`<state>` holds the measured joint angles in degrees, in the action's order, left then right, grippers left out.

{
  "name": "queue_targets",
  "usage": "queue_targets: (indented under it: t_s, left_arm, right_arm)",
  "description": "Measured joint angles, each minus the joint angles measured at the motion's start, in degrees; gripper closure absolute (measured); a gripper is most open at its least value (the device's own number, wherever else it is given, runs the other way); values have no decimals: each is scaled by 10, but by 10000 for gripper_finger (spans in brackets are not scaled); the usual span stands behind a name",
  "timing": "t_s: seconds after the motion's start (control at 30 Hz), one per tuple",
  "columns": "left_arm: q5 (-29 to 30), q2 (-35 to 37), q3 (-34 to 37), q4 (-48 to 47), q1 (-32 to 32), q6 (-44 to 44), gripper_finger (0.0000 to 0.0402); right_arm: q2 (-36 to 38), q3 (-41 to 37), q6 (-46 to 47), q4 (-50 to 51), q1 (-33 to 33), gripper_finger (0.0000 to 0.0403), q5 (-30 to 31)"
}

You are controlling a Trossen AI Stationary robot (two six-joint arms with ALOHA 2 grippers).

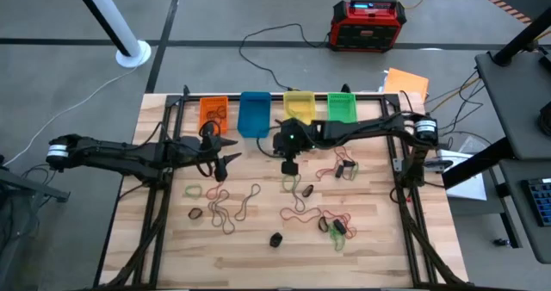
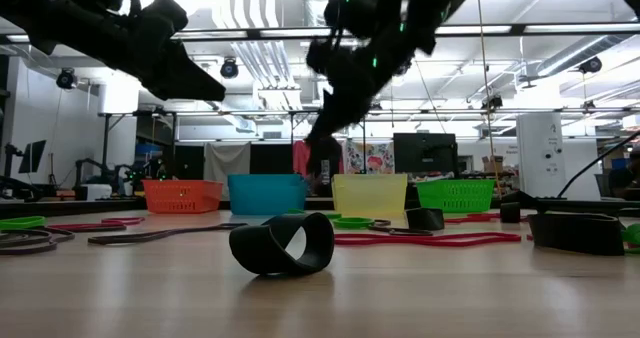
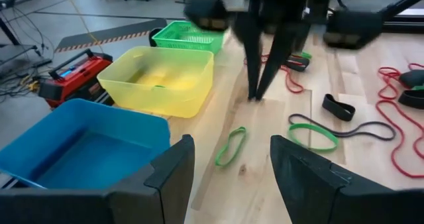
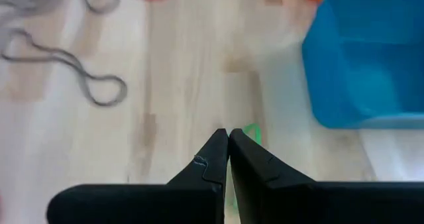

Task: Sort rubber bands into baskets
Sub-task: Put the green rubber band into the yellow bin

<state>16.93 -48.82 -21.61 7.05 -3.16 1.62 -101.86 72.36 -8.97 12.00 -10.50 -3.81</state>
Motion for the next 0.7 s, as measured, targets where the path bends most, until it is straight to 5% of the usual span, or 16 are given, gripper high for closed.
queue_targets:
  t_s: [0.2, 0.57, 0.7]
  left_arm:
    - [0, 0, 0, 1, 0, 0, 220]
    - [0, -31, 0, 8, 0, 0, 220]
    - [0, -51, 0, 19, 0, 0, 220]
  right_arm:
    - [-69, -18, -11, -74, 0, 365, 23]
    - [-153, 20, -8, -83, 2, 223, 102]
    - [-160, 24, 6, -82, 1, 205, 105]
